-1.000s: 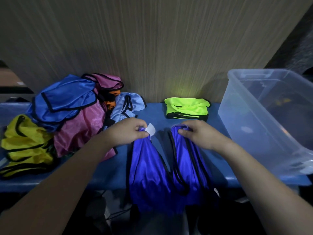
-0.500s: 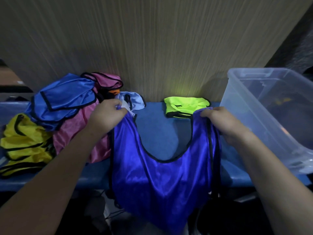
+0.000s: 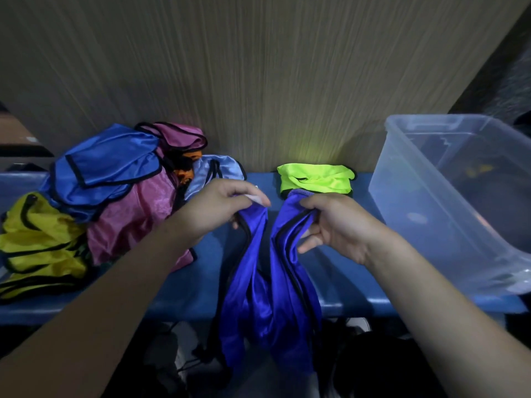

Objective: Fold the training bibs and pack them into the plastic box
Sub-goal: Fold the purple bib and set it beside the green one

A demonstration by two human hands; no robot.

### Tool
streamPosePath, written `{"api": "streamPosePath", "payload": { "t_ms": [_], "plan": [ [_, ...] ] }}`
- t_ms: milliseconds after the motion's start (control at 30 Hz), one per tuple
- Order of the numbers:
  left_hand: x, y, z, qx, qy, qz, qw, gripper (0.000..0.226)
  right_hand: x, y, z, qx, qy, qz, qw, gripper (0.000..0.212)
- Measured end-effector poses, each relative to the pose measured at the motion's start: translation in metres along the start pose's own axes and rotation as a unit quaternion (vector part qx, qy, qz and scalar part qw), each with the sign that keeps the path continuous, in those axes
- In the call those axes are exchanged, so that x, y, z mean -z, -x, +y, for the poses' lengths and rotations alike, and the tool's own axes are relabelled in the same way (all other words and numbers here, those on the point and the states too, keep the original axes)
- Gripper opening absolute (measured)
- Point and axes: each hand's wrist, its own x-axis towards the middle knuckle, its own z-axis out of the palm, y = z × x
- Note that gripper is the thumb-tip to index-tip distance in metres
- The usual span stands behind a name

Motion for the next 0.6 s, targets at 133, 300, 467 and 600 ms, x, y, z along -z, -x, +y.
{"api": "streamPosePath", "payload": {
  "t_ms": [133,300,467,600],
  "plan": [
    [0.006,0.002,0.0,0.036,-0.061,-0.069,0.995,0.028,-0.002,0.002,-0.001,0.008,0.001,-0.006,1.0,0.031],
    [0.001,-0.001,-0.007,-0.03,-0.13,0.005,0.991,0.014,-0.005,0.009,-0.002,0.013,0.022,-0.029,0.999,0.034],
    [-0.01,0.0,-0.007,-0.034,-0.141,-0.019,0.989,0.03,-0.015,0.012,0.001,0.014,0.062,-0.052,0.997,0.032],
    [-0.012,0.001,-0.005,-0.05,-0.072,-0.039,0.995,0.039,-0.018,0.016,0.001,0.007,0.049,-0.091,0.995,0.024]
  ]
}}
